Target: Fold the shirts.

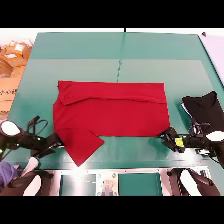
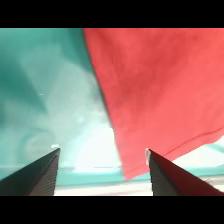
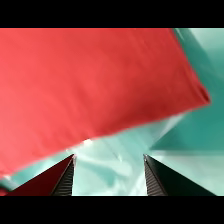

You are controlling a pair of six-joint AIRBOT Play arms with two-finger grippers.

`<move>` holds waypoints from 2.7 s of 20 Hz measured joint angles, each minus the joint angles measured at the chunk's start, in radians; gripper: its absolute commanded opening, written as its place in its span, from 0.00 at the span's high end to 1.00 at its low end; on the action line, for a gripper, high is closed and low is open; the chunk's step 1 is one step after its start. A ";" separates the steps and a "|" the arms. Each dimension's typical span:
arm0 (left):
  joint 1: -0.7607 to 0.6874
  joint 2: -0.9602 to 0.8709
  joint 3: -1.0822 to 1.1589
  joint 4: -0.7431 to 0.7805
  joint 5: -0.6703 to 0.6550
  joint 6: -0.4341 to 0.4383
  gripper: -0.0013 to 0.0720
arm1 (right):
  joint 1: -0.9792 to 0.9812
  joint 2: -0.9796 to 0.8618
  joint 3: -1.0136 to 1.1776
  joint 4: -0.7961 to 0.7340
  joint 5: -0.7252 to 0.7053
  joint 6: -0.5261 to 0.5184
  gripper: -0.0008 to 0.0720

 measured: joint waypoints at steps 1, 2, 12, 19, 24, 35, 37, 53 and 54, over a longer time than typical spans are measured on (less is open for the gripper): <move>0.000 0.002 -0.029 -0.035 0.030 0.006 0.26 | 0.000 0.000 -0.006 0.009 -0.028 0.001 0.31; 0.000 0.003 -0.057 -0.074 0.068 0.018 0.26 | 0.000 0.000 -0.010 0.014 -0.057 0.002 0.31; 0.000 0.006 -0.206 -0.378 0.330 0.176 0.94 | 0.001 -0.072 -0.021 0.053 -0.224 0.002 0.38; 0.001 0.006 -0.084 -0.422 0.211 0.297 0.95 | 0.000 -0.082 0.023 0.013 -0.189 -0.052 0.97; 0.001 0.068 0.129 -0.331 0.017 0.281 0.96 | 0.000 -0.069 0.202 -0.088 -0.003 -0.045 0.97; 0.001 0.177 0.260 -0.311 -0.007 0.190 0.96 | 0.037 -0.039 0.454 -0.139 0.106 0.026 0.97; 0.001 0.096 0.297 -0.345 0.048 0.230 0.96 | 0.066 -0.093 0.487 -0.119 0.053 0.026 0.97; -0.130 -0.844 0.920 -0.503 0.405 0.423 0.06 | 0.214 -0.838 1.006 -0.061 -0.307 0.025 0.56; -0.110 -0.856 0.950 -0.503 0.421 0.423 0.06 | 0.197 -0.853 1.035 -0.063 -0.301 0.010 0.43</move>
